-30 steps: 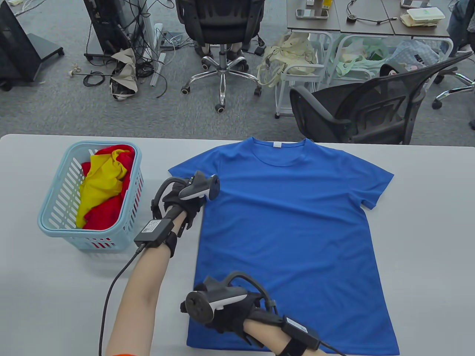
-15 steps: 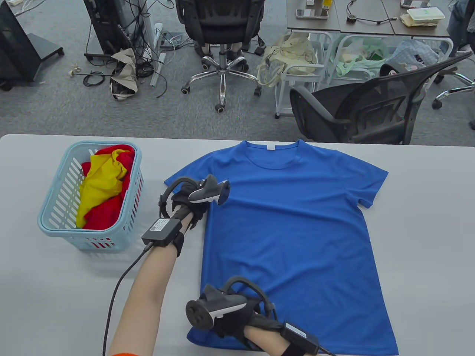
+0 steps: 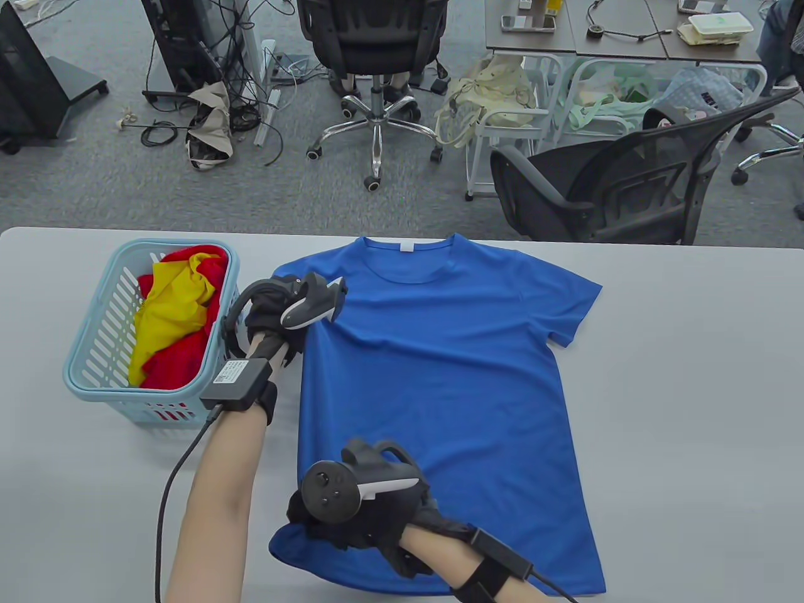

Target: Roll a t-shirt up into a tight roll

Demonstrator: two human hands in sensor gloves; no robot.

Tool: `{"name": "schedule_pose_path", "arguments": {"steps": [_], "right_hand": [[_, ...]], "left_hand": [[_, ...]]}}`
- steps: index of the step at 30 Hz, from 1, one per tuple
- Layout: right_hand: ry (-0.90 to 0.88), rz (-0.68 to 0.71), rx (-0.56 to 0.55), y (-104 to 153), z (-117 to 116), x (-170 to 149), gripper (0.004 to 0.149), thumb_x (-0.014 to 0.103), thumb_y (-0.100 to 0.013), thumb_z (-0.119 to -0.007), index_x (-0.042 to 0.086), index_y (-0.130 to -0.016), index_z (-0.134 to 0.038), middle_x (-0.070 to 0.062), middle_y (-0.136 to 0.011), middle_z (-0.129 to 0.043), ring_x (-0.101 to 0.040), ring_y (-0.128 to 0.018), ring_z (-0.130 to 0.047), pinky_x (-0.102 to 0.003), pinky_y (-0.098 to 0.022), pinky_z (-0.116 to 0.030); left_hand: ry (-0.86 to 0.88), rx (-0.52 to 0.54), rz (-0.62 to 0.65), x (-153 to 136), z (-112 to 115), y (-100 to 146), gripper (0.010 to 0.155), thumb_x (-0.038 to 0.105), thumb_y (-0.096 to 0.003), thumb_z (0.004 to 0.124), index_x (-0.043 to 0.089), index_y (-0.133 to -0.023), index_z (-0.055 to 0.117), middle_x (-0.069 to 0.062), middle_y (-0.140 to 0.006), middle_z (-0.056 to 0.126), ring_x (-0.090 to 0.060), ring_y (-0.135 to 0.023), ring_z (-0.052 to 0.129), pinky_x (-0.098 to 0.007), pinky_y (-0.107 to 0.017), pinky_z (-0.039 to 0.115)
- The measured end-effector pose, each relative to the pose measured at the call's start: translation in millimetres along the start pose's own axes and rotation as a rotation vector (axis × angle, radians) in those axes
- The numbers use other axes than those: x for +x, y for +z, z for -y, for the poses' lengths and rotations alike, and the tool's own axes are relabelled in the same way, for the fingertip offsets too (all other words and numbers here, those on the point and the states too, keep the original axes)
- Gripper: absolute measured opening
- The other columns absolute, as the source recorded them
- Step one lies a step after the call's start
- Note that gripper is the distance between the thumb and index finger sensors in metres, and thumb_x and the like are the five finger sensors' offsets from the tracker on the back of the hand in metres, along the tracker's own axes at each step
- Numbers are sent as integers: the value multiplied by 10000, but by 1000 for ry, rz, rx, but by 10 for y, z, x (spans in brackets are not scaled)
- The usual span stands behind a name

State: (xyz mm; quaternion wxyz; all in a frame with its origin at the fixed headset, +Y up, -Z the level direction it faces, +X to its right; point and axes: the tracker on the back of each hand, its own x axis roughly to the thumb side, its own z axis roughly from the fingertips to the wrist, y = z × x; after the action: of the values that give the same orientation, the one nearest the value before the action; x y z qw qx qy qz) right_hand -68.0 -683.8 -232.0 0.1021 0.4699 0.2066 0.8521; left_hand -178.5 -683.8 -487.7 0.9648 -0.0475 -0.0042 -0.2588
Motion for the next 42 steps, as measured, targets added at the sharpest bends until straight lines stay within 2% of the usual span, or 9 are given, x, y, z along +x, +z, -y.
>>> {"name": "schedule_pose_path", "arguments": {"steps": [8, 16, 20, 22, 24, 30, 36, 40, 42], "right_hand": [[-75, -20, -71, 610, 213, -264, 379, 342, -610, -780, 293, -971, -674, -65, -1019, -679, -177, -756, -825, -460, -626, -700], [-213, -189, -146, 1820, 244, -876, 379, 345, -592, -793, 298, -957, -703, -49, -1016, -707, -179, -754, -850, -461, -615, -722], [-228, -400, -90, 2455, 123, -1226, 387, 364, -582, -803, 288, -958, -753, -63, -1041, -728, -228, -800, -863, -495, -626, -719], [-201, -611, -94, 2761, 70, -1407, 461, 427, -579, -791, 257, -1006, -758, -104, -1079, -727, -281, -825, -868, -528, -629, -709], [-216, -762, -149, 2974, 13, -1571, 526, 439, -606, -754, 223, -1080, -683, -144, -1109, -674, -311, -851, -832, -542, -644, -676], [-344, -778, -169, 2991, -126, -1850, 577, 452, -624, -722, 195, -1128, -609, -180, -1156, -600, -375, -941, -766, -564, -666, -641], [-402, -818, -169, 2613, -215, -2120, 631, 437, -634, -709, 178, -1172, -502, -205, -1216, -457, -478, -1074, -578, -607, -712, -545], [-409, -809, -132, 2297, -325, -2160, 699, 432, -651, -677, 171, -1211, -350, -223, -1245, -288, -526, -1128, -380, -629, -745, -442], [-357, -797, -91, 2195, -370, -2118, 721, 439, -657, -652, 181, -1217, -278, -214, -1248, -197, -531, -1140, -272, -634, -760, -381]], "left_hand": [[190, 92, 55, 382, -575, 31, 439, 422, -597, 668, 323, -1021, 614, 103, -886, 858, -98, -714, 947, -367, -626, 858], [261, 155, 194, 1503, -1357, 8, 436, 422, -596, 671, 328, -1018, 618, 104, -887, 862, -101, -714, 951, -368, -622, 861], [265, 185, 254, 2231, -1646, 81, 444, 419, -609, 630, 354, -1043, 571, 117, -1001, 824, -134, -853, 945, -375, -657, 854], [317, 137, 325, 2505, -1693, 133, 599, 437, -604, 609, 373, -1143, 355, 70, -1204, 639, -214, -1029, 836, -442, -726, 790], [343, 127, 357, 2683, -1695, 212, 645, 436, -604, 590, 365, -1155, 263, 32, -1259, 522, -265, -1089, 758, -488, -753, 743], [196, 83, 448, 2581, -1409, 495, 689, 526, -583, 524, 306, -1177, 254, -62, -1280, 454, -332, -1119, 681, -535, -772, 689], [215, -224, 663, 2236, -660, 1242, 742, 604, -573, 418, 250, -1209, 273, -165, -1299, 344, -447, -1161, 508, -626, -791, 579], [178, -499, 790, 2240, 26, 1858, 826, 668, -533, 295, 235, -1141, -60, -194, -1204, -108, -536, -1118, 38, -733, -794, 299], [-11, -348, 757, 2165, 219, 2027, 837, 686, -492, 187, 223, -1062, -215, -195, -1155, -204, -507, -1110, -23, -726, -797, 261]]}}
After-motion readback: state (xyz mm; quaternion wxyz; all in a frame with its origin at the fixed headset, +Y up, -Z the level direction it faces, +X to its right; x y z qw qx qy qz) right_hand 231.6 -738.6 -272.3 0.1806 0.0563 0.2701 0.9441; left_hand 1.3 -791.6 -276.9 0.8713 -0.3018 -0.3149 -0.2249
